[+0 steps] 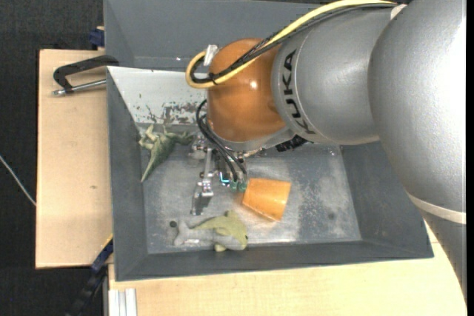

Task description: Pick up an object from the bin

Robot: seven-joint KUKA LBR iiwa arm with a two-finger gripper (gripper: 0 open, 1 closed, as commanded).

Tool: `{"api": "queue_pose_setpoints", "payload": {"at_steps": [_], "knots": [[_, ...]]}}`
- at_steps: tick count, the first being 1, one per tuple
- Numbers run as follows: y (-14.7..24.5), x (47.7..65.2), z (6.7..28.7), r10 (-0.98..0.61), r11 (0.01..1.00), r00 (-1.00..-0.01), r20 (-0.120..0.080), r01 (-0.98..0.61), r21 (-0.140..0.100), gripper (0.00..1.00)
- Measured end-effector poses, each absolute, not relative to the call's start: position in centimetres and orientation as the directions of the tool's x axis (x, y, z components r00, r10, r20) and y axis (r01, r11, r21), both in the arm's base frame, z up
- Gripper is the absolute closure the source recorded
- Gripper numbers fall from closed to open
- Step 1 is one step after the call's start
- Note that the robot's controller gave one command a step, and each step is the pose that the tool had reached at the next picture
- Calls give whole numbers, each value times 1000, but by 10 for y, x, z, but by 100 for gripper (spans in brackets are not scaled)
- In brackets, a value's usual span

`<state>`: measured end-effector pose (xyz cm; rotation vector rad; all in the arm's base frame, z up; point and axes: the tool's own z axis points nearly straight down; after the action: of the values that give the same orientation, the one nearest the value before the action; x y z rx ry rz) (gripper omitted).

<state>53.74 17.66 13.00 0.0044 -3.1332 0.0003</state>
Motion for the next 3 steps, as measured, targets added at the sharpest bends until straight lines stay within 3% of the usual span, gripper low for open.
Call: {"api": "queue_pose_setpoints", "payload": {"at_steps": [1,2,3], "knots": [[63,499,76,-52,999,-998,-27,-52,8,0],[-16,561,75,-97,995,-995,-9,-97,2,0],[-60,554,93,-258,966,-966,-8,-258,-2,0]]}}
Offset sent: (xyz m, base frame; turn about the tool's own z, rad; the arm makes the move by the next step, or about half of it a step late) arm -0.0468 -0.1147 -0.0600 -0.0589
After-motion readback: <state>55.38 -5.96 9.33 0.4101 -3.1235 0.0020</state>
